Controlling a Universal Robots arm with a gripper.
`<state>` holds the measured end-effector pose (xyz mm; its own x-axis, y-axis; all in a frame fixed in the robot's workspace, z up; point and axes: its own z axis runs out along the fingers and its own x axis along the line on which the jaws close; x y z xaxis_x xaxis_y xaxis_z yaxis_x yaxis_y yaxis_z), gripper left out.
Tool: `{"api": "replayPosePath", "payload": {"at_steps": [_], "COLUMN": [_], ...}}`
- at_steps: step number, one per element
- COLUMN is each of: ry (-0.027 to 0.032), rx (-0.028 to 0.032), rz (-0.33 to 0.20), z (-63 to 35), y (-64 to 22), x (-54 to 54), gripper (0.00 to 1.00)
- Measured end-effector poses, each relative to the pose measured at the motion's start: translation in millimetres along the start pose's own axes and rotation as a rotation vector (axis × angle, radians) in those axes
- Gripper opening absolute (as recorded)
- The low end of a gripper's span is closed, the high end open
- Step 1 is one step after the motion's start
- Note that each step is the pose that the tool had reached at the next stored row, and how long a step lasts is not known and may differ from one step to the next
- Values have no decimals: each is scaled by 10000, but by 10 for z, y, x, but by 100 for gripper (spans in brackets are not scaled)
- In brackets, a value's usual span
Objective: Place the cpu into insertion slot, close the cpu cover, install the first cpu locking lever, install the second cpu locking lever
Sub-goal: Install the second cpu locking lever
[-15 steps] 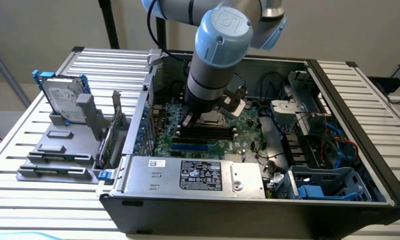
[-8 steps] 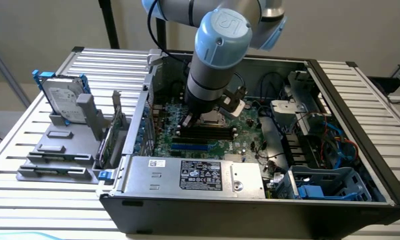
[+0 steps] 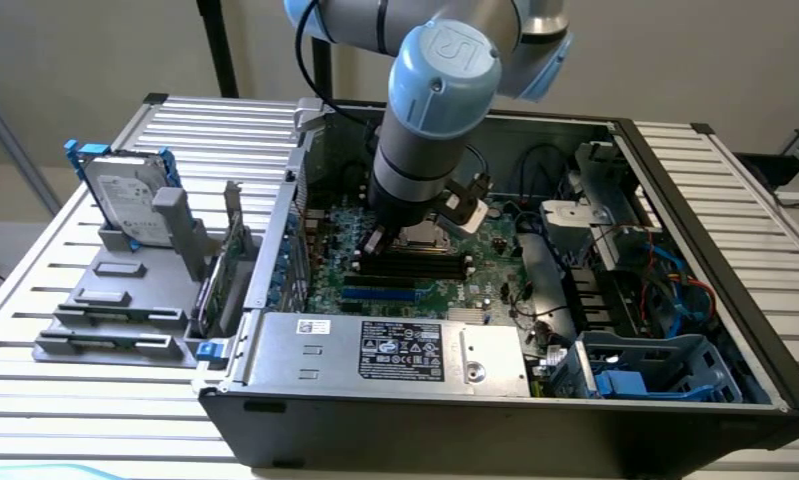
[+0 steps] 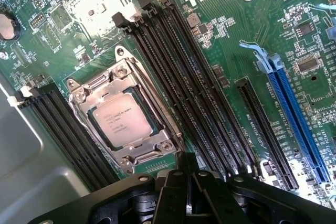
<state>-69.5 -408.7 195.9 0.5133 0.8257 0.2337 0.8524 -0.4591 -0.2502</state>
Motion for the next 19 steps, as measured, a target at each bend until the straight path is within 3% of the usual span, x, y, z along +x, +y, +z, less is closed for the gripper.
{"api": "replayPosePath", "payload": {"at_steps": [12, 19], "ry": [1, 14], "rx": [1, -35], "rz": [-4, -18], "z": [36, 45], "y": [-6, -17], "x": [7, 5], "gripper": [11, 11]}}
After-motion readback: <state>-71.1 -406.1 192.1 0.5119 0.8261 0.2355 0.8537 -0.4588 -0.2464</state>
